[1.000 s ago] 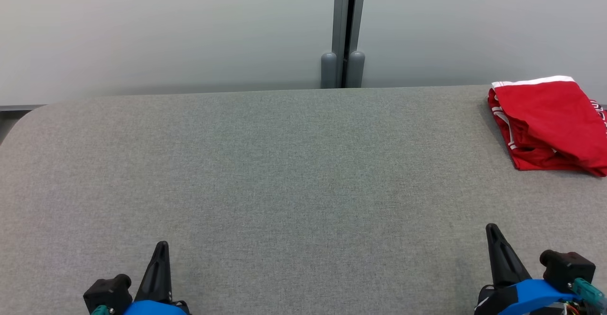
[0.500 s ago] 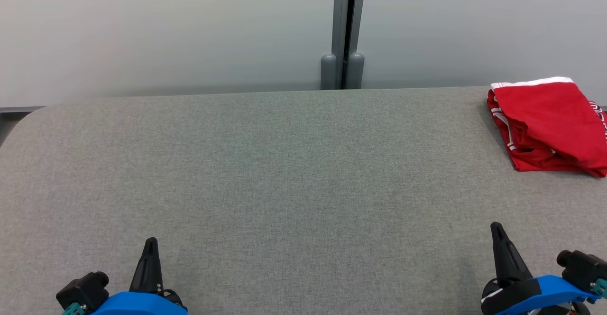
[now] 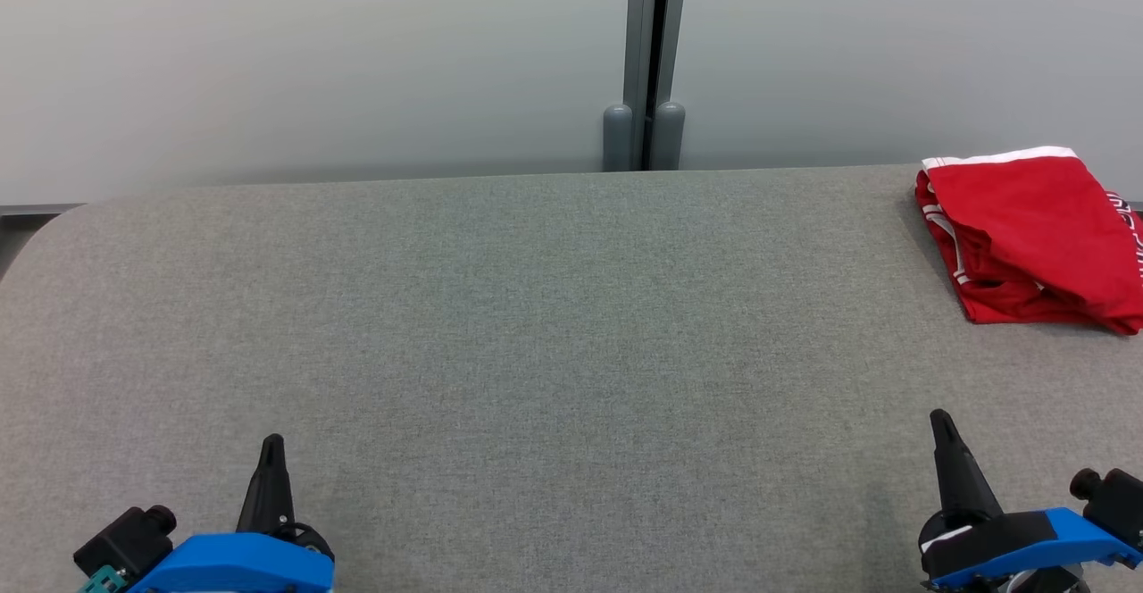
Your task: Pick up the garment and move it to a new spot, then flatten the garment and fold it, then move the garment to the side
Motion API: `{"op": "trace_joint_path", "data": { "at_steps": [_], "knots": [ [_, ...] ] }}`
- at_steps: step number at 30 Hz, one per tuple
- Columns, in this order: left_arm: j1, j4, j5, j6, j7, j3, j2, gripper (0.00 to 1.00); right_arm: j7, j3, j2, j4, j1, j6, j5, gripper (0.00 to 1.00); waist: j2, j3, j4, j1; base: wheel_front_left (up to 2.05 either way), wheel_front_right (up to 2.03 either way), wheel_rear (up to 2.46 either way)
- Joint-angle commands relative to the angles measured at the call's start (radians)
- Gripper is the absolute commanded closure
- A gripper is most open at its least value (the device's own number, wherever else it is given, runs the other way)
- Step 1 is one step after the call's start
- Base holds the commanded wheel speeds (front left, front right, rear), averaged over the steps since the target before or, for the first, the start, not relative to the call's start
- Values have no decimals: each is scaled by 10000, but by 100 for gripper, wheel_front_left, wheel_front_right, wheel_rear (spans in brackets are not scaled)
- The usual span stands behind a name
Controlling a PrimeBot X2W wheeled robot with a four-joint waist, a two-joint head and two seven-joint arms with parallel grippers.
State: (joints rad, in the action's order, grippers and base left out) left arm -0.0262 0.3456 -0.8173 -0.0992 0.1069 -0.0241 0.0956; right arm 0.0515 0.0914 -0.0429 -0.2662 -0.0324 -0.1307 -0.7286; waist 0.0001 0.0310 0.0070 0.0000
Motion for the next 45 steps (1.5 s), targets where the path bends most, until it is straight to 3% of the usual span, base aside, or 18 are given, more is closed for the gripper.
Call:
{"op": "trace_joint_path", "data": {
  "at_steps": [1, 45],
  "knots": [
    [-311, -181, -260, -64, -54, 95, 33, 100, -70, 35, -57, 162, -250, 0, -302, 100, -1, -3, -1, 0, 0, 0, 0],
    [-669, -692, -4785, -231, -1341, 882, -251, 100, -1024, 156, -89, 213, -588, -1, -5334, 100, -1, -138, -35, 0, 0, 0, 0]
  ]
}}
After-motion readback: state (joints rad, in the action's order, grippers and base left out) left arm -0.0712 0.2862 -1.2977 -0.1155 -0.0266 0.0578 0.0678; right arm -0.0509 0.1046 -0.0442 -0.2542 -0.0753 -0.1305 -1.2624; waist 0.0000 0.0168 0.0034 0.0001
